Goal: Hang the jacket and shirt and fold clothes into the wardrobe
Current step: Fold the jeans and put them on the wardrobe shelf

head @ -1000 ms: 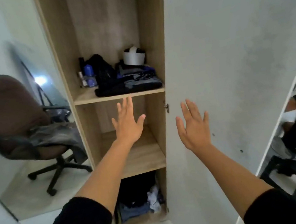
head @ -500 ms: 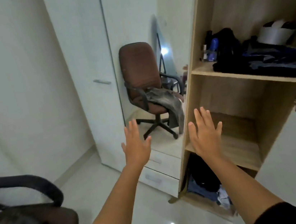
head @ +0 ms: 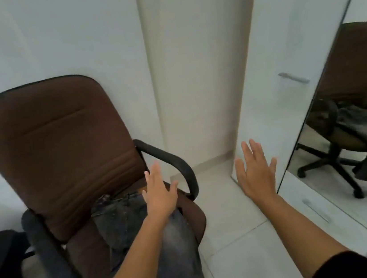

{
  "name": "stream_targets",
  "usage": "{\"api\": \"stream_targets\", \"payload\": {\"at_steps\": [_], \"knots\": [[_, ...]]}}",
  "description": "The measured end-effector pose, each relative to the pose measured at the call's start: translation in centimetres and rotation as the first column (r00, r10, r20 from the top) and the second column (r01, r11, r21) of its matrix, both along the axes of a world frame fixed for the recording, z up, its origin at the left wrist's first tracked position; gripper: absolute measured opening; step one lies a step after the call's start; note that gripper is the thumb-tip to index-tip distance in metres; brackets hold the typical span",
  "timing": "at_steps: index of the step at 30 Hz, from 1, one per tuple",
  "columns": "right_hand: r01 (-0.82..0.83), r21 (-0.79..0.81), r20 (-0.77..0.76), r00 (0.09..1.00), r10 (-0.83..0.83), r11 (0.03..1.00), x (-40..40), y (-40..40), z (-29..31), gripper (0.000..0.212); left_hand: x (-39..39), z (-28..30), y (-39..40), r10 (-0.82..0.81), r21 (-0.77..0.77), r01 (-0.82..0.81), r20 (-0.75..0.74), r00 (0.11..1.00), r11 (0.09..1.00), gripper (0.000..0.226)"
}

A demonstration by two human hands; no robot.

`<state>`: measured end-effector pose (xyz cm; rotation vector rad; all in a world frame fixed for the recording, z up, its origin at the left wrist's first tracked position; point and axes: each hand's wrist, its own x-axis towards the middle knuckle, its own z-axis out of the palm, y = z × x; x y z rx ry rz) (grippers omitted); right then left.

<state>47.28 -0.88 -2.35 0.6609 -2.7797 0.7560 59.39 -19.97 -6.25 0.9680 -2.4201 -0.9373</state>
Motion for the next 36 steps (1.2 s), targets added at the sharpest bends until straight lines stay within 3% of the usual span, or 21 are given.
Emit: {"api": "stream_targets", "payload": {"at_steps": [9, 18, 29, 36], "knots": [[-0.307, 0.166, 0.107, 0.950, 0.293, 0.937, 2.1, -14.7, -4.8, 0.052, 8.2, -4.5, -11.2, 0.283, 0.064, -0.297, 0.166, 0.944, 0.953, 0.076], [-0.536, 0.303, 0.271, 0.841, 0.468, 0.788, -1.7, -25.0, -11.5, 0.052, 6.3, -9.6, -16.9, 0.339, 0.119, -0.411, 0.385, 0.858, 0.904, 0.074], [-0.731, 0.440, 0.475, 0.682, 0.556, 0.522, -6.0, -36.3, -22.3, 0.055, 0.8, -17.3, -27.1, 0.287, 0.068, -0.407, 0.603, 0.745, 0.911, 0.070], [-0.738, 0.447, 0.513, 0.674, 0.532, 0.505, -7.7, -41.9, -30.8, 0.055, -1.8, -25.6, -34.1, 0.205, 0.012, -0.300, 0.703, 0.681, 0.954, 0.070]]}}
